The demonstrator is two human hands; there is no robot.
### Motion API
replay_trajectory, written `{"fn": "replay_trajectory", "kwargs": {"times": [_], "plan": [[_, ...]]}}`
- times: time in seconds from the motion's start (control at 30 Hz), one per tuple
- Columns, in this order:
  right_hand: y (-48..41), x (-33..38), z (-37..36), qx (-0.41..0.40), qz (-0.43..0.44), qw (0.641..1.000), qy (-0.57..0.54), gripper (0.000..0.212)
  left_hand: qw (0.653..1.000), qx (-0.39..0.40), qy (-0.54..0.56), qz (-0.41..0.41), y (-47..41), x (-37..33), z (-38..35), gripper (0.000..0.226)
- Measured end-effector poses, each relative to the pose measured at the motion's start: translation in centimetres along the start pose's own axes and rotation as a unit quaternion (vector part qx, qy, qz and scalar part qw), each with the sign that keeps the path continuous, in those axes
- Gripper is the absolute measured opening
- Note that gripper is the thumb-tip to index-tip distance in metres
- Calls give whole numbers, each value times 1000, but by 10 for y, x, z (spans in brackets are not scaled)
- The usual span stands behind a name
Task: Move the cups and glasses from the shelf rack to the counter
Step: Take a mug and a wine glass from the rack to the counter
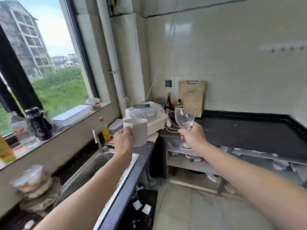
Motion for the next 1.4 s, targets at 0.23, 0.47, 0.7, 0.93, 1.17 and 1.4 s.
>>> {"fn": "replay_trajectory", "kwargs": {"times": [0.23,0.47,0.7,0.93,1.17,1.4], "plan": [[-85,-52,88,-115,-57,992,9,22,990,132,-6,50,-42,48,-137,37],[-138,-120,174,-193,-114,975,-3,25,968,219,-42,117,-37,107,-276,26],[-222,-204,262,-211,-147,966,-12,29,942,276,-74,173,-16,179,-423,29],[-317,-257,348,-206,-171,963,12,35,933,293,-74,196,-3,225,-550,27],[-408,-301,380,-200,-199,959,19,38,920,319,-111,198,-26,269,-644,22],[-521,-354,410,-217,-223,949,49,36,892,372,-145,211,-74,338,-766,33]]}}
Point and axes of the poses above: each hand's wrist, its own y-axis away from the middle knuckle, its own z-axis out of the back of the hand, x = y × z, the point moved 1 cm from there along -y, towards the middle knuckle, and after that the axes turned 11 degrees about y, right-handed, at the moved point
